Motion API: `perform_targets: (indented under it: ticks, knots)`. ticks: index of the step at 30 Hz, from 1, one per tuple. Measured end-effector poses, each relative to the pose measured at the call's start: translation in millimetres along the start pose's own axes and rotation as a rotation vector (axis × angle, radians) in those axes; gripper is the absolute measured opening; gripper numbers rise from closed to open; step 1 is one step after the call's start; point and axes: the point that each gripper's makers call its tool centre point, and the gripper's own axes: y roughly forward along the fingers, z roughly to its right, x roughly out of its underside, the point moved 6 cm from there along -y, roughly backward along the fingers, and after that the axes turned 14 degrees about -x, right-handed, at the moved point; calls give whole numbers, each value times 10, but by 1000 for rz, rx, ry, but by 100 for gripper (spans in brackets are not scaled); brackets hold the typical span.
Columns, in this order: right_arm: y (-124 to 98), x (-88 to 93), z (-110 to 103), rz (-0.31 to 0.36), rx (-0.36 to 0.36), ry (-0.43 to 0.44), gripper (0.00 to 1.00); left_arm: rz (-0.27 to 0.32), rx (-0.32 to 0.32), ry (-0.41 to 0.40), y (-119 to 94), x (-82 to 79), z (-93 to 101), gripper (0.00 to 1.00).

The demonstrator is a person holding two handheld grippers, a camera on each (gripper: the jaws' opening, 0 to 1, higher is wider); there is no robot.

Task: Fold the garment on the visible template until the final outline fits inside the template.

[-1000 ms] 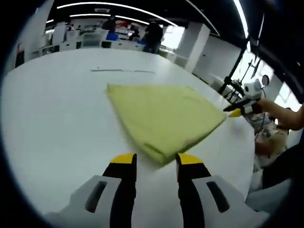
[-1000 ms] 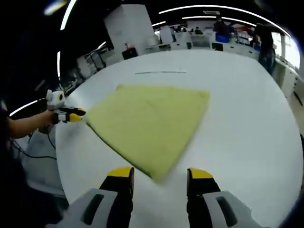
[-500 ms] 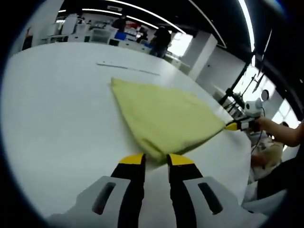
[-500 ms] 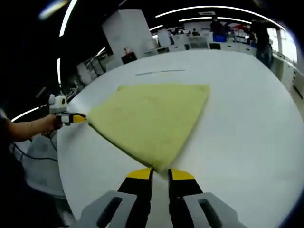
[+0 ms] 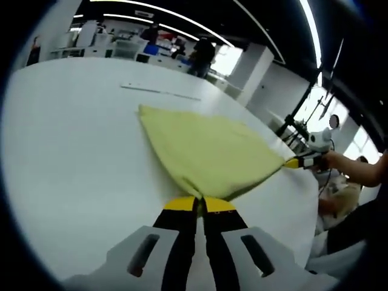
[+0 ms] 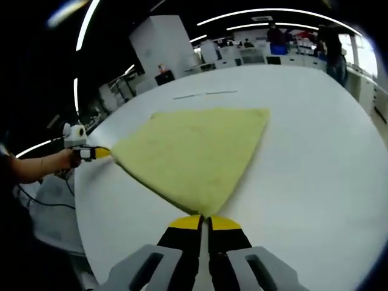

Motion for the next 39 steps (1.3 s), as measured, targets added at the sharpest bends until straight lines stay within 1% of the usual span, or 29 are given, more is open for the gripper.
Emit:
perform_targets:
  ticks: [7, 9, 17, 21, 24, 29, 39]
  knots:
    - [-43, -15, -17, 4, -9, -21, 0, -2, 3, 3, -14, -4, -7, 0]
    - [-57, -22, -16, 1, -10, -37, 0, -5, 0, 21, -31, -6, -18, 0]
    - [-113, -8, 9, -13, 2, -43, 0, -13, -19, 49, -100, 8, -95, 0]
    - [-136, -10, 16, -18, 4, -48, 0, -20, -21, 65, -117, 29, -103, 0]
    - [-136, 17, 24, -42, 14, -65, 0, -42, -27, 112, -116, 75, -88, 0]
    - [-117, 105, -4, -98, 23, -96, 0, -58, -29, 127, -121, 133, -64, 0]
    - [-165, 181, -51, -124, 25, -112, 0, -75, -19, 174, -206, 193, -4, 0]
